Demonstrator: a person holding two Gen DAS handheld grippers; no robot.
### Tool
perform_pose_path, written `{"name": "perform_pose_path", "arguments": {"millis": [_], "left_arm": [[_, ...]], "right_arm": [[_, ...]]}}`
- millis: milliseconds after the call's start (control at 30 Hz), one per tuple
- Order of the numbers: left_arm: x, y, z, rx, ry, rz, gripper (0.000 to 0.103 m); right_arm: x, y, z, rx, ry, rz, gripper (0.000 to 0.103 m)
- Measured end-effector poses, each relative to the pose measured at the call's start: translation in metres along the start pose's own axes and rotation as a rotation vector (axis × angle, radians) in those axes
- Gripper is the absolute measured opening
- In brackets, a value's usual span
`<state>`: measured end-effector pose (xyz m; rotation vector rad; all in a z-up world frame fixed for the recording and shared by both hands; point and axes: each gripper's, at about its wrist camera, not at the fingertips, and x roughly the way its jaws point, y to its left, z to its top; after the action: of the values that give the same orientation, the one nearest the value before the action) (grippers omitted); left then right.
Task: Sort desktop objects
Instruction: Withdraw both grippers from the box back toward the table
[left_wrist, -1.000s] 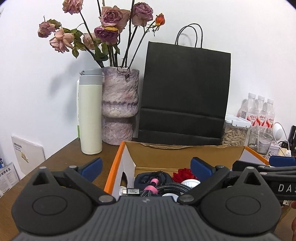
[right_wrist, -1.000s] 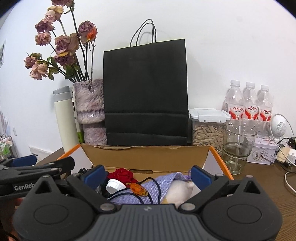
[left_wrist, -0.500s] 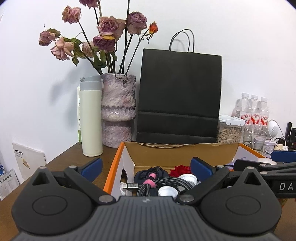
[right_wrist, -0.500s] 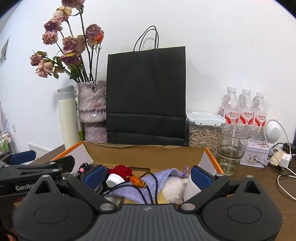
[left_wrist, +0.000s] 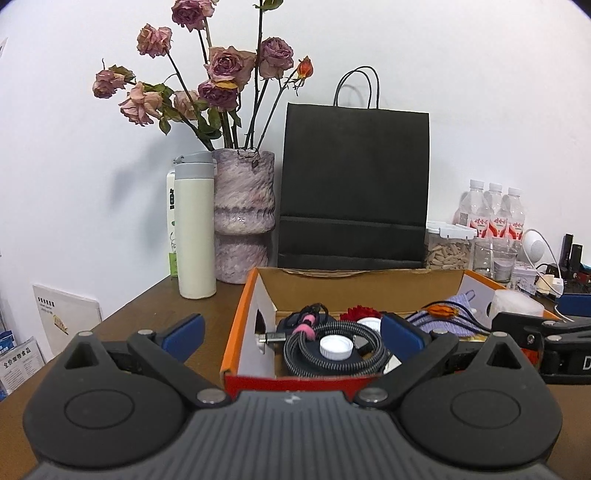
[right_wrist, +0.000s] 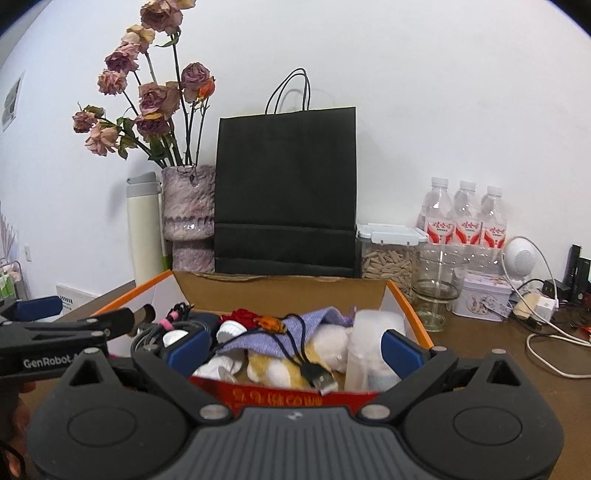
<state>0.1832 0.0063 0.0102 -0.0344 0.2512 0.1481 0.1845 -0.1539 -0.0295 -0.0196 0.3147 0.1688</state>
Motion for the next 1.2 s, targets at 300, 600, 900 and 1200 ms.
{"name": "perform_pose_path", "arguments": {"millis": [300,600,900,1200], "left_arm": [[-0.028,0.005,-0.015,0.003,0.026,0.002,0.103],[-0.042,0.009,-0.022,0.000,0.063,-0.002,0.103],[-0.047,0.012,-0.026,-0.001,0.098,-0.003,0.103],[-0.046,0.012,-0.030,0.012,0.141,-0.013,0.103]], "right_arm": [[-0.021,0.000,-0.019,-0.014,0.039,-0.012,0.100],[-0.036,0.000,-0.034,-0.015,0.077,-0.017,0.100],[-0.040,0.002,-0.045,-0.033,0.134,-0.017,0.100],[-0.034,-0.002,-0.052,-0.017,0.210,0.000,0.100]]}}
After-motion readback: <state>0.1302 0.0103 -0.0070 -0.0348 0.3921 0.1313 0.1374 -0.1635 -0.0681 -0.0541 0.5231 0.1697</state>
